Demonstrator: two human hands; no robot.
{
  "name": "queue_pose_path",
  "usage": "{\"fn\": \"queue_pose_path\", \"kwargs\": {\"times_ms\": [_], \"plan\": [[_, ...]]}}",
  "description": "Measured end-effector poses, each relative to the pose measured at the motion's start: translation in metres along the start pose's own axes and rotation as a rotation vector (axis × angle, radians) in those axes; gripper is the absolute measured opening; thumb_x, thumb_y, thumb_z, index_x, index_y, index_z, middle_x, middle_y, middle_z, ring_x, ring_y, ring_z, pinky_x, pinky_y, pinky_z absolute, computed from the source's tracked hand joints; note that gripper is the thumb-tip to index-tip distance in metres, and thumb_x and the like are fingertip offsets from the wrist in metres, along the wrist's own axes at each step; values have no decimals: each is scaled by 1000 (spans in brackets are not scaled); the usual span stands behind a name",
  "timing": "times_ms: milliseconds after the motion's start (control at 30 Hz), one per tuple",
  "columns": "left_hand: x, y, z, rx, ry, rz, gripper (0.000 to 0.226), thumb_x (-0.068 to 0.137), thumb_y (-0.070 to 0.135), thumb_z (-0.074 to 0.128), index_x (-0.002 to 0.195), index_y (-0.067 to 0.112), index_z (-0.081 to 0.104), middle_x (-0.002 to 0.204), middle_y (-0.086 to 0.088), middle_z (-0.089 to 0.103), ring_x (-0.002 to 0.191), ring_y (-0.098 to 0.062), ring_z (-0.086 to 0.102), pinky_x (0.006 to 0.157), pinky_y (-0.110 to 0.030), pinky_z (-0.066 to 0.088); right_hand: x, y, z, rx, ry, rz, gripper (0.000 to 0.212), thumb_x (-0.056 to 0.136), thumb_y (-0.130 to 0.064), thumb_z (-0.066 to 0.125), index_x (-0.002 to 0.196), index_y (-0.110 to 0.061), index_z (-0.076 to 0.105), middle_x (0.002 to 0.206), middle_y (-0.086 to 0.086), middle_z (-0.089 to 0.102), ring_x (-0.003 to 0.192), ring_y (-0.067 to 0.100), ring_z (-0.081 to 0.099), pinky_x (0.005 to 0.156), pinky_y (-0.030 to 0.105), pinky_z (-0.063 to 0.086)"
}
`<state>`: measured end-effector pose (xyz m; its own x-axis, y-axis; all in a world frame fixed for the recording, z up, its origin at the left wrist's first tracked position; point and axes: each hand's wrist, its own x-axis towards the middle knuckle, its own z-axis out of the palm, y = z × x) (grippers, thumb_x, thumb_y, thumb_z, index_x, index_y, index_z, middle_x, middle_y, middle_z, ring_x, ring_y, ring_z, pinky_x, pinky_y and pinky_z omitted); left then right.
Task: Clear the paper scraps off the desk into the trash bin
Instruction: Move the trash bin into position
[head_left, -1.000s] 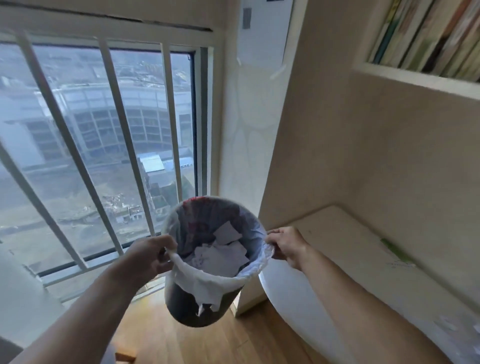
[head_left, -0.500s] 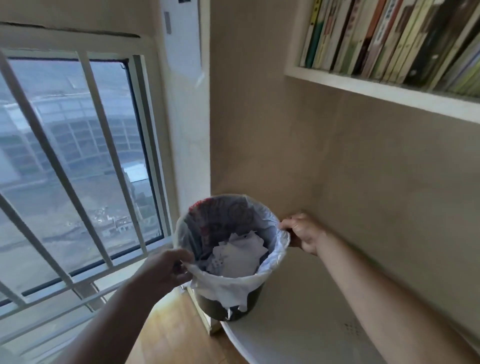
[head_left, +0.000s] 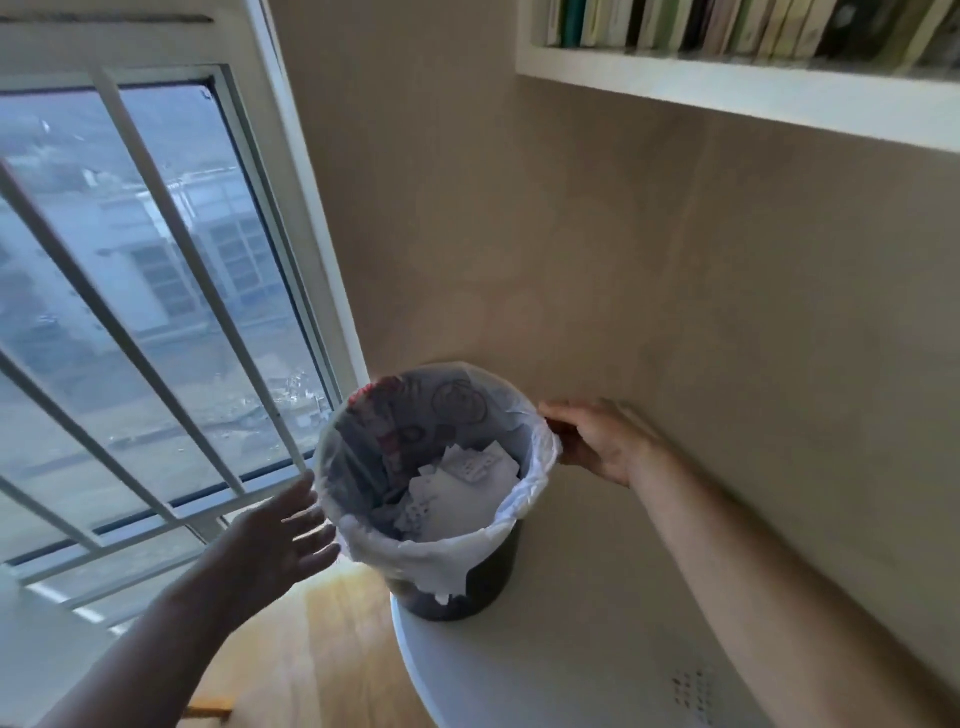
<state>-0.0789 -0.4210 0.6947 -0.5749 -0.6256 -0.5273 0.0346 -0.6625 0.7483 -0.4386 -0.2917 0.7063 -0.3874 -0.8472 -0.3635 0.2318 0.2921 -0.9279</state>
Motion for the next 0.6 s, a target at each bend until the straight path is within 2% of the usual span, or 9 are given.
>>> {"fn": "queue_pose_path", "kwargs": {"times_ms": [33,100,200,300,333,367,433,500,600], "plan": [[-4,-2,-9,-35,40,-22,32,80,39,69,89,9,62,78,-11,61,71,-28,63,64,-39,58,2,2,-6,11,18,2,19,88,-26,63,89,-9,72,78,8,71,67,19,67,64,33,54],[-13,-10,-23,-16,110,-94,31,70,37,72,79,12,57,72,-10,57,64,-28,60,61,-38,53,5,9,-20,-51,114,-5,20,90,-27,59,87,-11,70,77,6,70,62,17,64,57,28,50],[-20,-43,-20,154,101,-342,18,66,23,67,74,9,58,72,-15,59,59,-31,61,57,-36,49,17,37,-41,-356,210,32,15,91,-19,57,93,-10,68,86,8,69,62,17,60,55,26,44],[-17,-85,11,284,-22,-573,16,70,14,68,79,0,65,81,-25,64,68,-37,66,60,-37,50,36,70,-53,-585,175,110,24,91,-11,56,109,-4,68,105,18,71,77,24,63,57,26,44],[-13,-97,25,305,-60,-606,19,72,14,69,84,-2,67,88,-27,67,74,-38,67,62,-39,51,42,78,-54,-685,143,104,27,92,-11,55,115,-3,67,116,19,69,89,27,65,66,29,49],[-7,-110,39,314,-87,-615,25,74,15,69,90,-4,69,96,-28,69,81,-40,68,65,-40,54,49,86,-56,-810,97,87,31,94,-12,54,121,-4,64,127,18,64,105,29,63,80,31,50],[10,-134,71,309,-104,-568,36,78,19,68,106,-4,67,109,-27,71,92,-40,69,71,-43,57,63,99,-56,-1064,0,-3,37,96,-12,51,132,-8,57,142,13,53,127,27,52,103,28,38],[30,-153,105,282,-80,-451,38,80,20,68,112,2,67,110,-22,73,93,-34,70,74,-44,58,78,111,-56,-1176,-62,-42,43,96,-10,49,139,-13,50,148,9,46,131,25,48,107,28,35],[57,-169,149,168,3,-292,28,84,17,68,111,10,69,110,-12,75,99,-28,69,83,-46,57,103,122,-54,-1303,-142,-59,54,95,-3,42,146,-17,38,155,8,36,138,26,41,111,36,35]]}}
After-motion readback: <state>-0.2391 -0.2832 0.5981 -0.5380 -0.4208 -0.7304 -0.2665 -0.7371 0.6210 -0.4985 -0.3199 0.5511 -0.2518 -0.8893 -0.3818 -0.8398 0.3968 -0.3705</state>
